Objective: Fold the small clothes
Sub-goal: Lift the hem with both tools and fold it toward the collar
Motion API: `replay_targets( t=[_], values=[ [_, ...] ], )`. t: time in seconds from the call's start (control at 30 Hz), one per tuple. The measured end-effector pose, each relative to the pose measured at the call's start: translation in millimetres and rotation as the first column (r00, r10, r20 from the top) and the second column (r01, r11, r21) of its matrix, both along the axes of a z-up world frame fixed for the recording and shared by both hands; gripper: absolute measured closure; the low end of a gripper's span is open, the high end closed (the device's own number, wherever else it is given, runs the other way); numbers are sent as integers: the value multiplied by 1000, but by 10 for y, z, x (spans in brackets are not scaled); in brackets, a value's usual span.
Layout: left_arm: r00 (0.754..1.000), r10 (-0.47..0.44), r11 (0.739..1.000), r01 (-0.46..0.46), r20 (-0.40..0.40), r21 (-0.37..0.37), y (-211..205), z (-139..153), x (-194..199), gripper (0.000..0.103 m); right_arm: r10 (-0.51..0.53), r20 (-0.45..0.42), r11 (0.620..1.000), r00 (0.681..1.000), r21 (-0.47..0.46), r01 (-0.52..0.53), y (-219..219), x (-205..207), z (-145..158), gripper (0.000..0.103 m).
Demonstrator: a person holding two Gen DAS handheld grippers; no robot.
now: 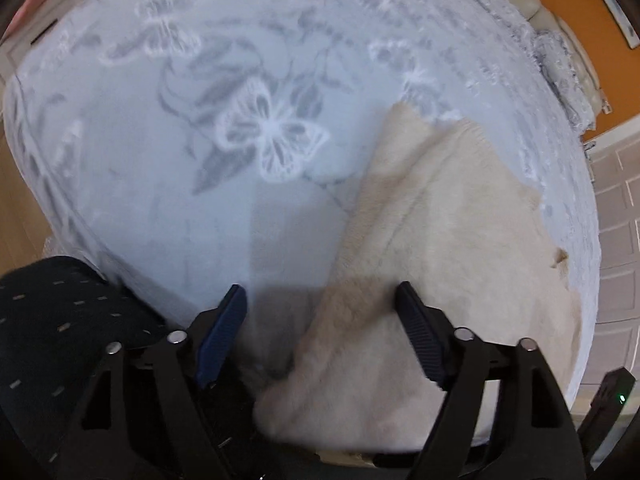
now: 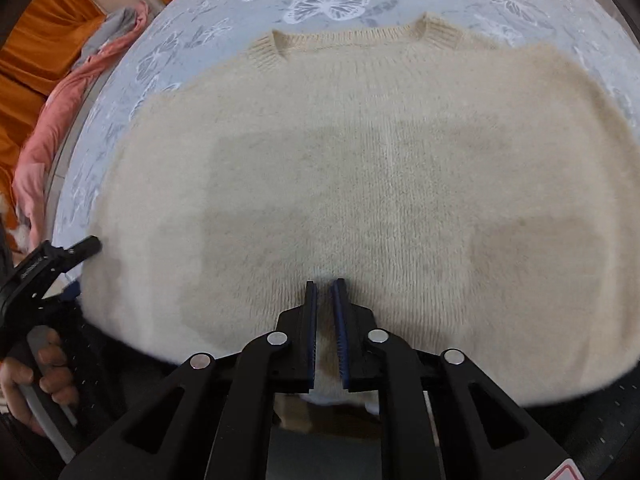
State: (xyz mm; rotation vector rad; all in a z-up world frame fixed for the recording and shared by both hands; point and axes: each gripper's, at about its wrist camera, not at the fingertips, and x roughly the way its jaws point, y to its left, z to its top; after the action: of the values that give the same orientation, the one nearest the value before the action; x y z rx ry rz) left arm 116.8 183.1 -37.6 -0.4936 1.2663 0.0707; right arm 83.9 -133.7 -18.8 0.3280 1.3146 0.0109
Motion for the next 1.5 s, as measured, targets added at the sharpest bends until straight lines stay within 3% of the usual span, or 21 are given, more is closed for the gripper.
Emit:
replay_targets(
  t=[0.07,0.2,0.23,0.27,0.3,0.33,0.47,0.53,0.67,0.73,0.8,0.87,0.93,0.97,1.0,1.07,1.13,1.2,1.27,1.37,1.5],
  values=[
    [1000,-2,1000,2,23,9,-101,-25,36,6,-13,-14,1000,1000,20,14,-35,21,-13,95],
    [1000,-8,998,7,20,66,-215,-37,91,7,-5,-21,999,1000,43,6,-74,32,-28,95],
    [999,-13,999,11,31,53,-213,-12,95,25,-7,-18,999,1000,48,8,-80,23,-33,95],
    [997,-45,999,45,57,-7,-223,28,107,60,-13,-14,998,1000,59,13,-94,8,-33,95],
    [996,-69,995,73,56,-65,-240,71,122,71,-22,-10,997,1000,75,23,-120,-8,-31,95],
    [996,-67,996,69,53,-56,-259,130,123,84,-32,-7,995,999,89,33,-132,-31,-5,95],
    [970,-144,985,159,194,-62,-555,817,11,90,-79,30,983,996,169,73,-304,-169,129,93],
    [937,-218,969,241,272,-54,-873,1203,-77,90,-98,62,979,993,184,85,-378,-298,248,80],
    [830,-384,897,439,406,-50,-1810,1807,-318,90,-150,148,980,978,153,127,-725,-702,558,74],
    [788,-446,852,520,425,-71,-2275,1868,-403,89,-192,175,976,966,139,169,-954,-912,675,74],
    [763,-517,809,583,387,-68,-2811,1678,-483,86,-239,191,967,952,133,217,-1218,-1119,757,72],
    [760,-562,788,612,326,-70,-3150,1360,-536,79,-292,200,954,935,132,269,-1413,-1284,794,70],
    [780,-576,794,605,244,-57,-3265,1078,-643,80,-330,195,943,923,120,312,-1603,-1440,785,69],
    [785,-576,794,603,227,-74,-3236,998,-730,75,-350,190,936,917,109,335,-1689,-1509,791,68],
    [785,-576,791,606,228,-88,-3193,978,-804,69,-356,191,934,915,106,342,-1745,-1553,806,68],
    [787,-568,801,596,241,-58,-2964,993,-960,42,-363,211,931,908,118,344,-1807,-1661,877,67],
    [778,-574,811,584,254,45,-2698,1033,-1126,31,-354,226,934,908,131,332,-1825,-1671,925,51],
    [780,-590,808,567,211,161,-2463,961,-1166,29,-349,221,934,911,166,317,-1815,-1612,921,45],
    [806,-571,814,532,154,234,-2327,835,-1160,29,-346,202,924,916,241,296,-1757,-1408,873,43],
    [845,-525,840,495,100,221,-2183,628,-1058,29,-332,123,906,935,317,280,-1630,-1046,686,36],
    [828,-557,815,526,74,243,-2255,512,-1079,29,-303,11,890,953,362,279,-1415,-732,395,35]
  ],
)
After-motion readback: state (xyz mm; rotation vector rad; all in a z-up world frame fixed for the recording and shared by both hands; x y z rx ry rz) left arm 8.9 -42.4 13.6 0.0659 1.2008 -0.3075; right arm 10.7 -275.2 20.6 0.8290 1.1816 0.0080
